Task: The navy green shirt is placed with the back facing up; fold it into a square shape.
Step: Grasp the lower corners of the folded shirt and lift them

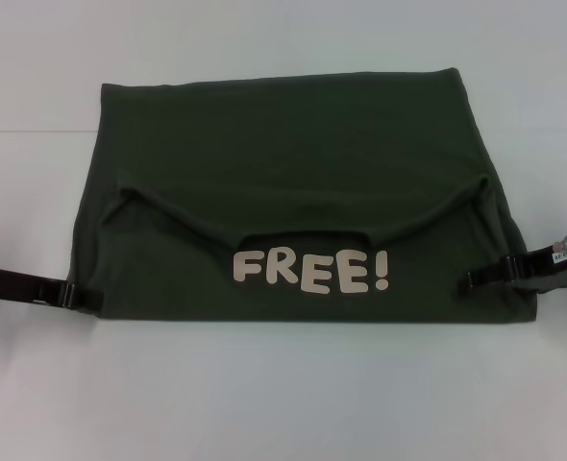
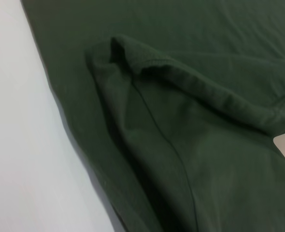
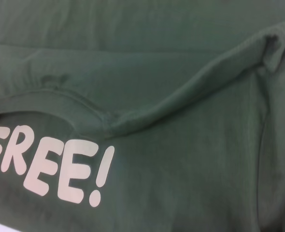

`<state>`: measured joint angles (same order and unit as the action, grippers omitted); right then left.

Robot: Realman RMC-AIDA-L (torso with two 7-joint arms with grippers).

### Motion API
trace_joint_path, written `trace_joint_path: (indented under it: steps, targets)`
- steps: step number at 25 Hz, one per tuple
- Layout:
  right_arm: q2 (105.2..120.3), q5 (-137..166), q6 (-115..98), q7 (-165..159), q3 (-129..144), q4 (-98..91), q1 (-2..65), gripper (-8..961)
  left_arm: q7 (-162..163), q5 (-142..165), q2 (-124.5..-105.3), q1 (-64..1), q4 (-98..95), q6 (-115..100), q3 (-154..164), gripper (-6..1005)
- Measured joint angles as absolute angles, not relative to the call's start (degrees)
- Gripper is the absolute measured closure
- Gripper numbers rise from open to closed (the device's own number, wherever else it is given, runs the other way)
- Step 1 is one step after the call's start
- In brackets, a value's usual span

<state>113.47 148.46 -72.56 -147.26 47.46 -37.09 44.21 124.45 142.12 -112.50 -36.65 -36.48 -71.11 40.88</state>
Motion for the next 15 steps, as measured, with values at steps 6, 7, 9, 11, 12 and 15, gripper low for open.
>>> trace_joint_path:
  steps: [6,7,9,11,12,15]
  targets:
    - [113.06,146.43,-73.06,-146.56,47.36,-37.25,43.59,54,124.45,142.12,-112.58,-36.65,-36.48,-71.10,40.86,930]
    - [112.98,146.44,-73.05,-146.54,47.42,-37.21,43.52,54,124.45,142.12,-112.59,-36.65,-36.48,-71.11,40.87,930]
    - [112.92,146.56,-72.85,-146.46,47.64,-37.24,43.23,53,124.47,142.12,-112.59,-36.65,-36.48,-71.10,40.87,929]
    - [112.88,146.60,-72.63,-146.12,47.67,-37.28,42.95,53,124.48,142.11,-112.59,-36.65,-36.48,-71.10,40.86,928]
    - [112.84,146.61,-72.45,-145.93,47.66,-37.24,42.86,53,124.49,142.10,-112.59,-36.65,-36.48,-71.10,40.87,928]
    - [112.79,146.63,-72.17,-145.72,47.75,-37.13,42.73,54,124.57,142.08,-112.58,-36.65,-36.48,-71.10,40.87,927]
